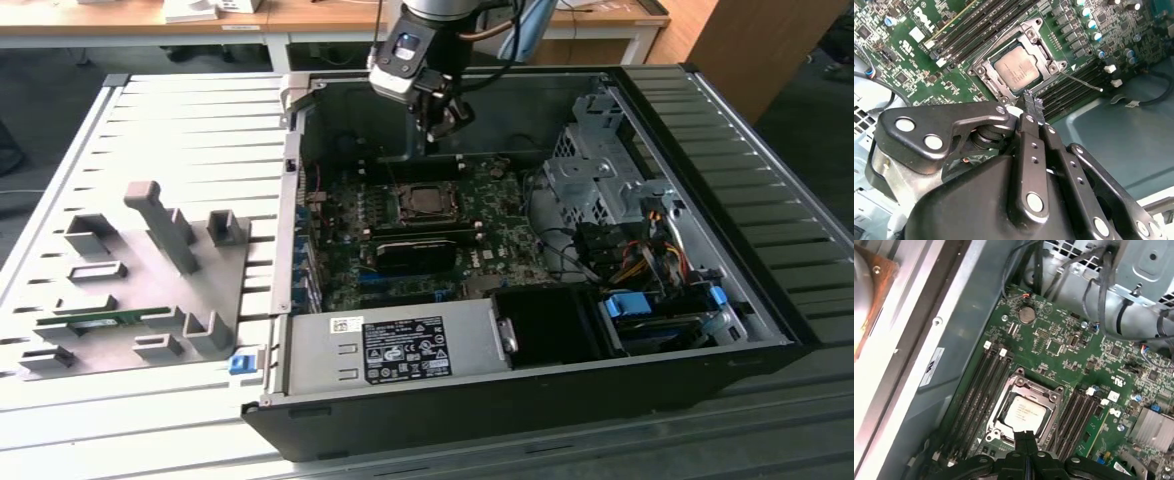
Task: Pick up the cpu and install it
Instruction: 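Install the first cpu locking lever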
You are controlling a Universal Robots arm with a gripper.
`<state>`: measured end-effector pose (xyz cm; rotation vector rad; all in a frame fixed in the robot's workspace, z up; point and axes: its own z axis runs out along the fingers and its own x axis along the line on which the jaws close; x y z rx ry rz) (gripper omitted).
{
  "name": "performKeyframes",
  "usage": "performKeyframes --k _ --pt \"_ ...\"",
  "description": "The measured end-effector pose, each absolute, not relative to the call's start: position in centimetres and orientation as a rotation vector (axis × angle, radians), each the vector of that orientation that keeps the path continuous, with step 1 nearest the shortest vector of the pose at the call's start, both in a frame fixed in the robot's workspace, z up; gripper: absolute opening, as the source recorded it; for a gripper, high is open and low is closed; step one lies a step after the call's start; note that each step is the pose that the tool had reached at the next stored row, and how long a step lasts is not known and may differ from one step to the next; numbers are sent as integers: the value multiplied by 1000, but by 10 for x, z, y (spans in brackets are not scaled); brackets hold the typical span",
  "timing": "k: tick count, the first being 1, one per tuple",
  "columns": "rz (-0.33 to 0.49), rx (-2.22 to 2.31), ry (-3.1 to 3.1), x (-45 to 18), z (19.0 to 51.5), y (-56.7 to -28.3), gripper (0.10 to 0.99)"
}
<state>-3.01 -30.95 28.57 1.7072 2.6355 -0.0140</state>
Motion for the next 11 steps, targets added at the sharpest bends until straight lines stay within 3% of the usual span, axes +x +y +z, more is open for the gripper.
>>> performKeyframes --k 11 --pt "-14 1616 2692 -30 286 -310 106"
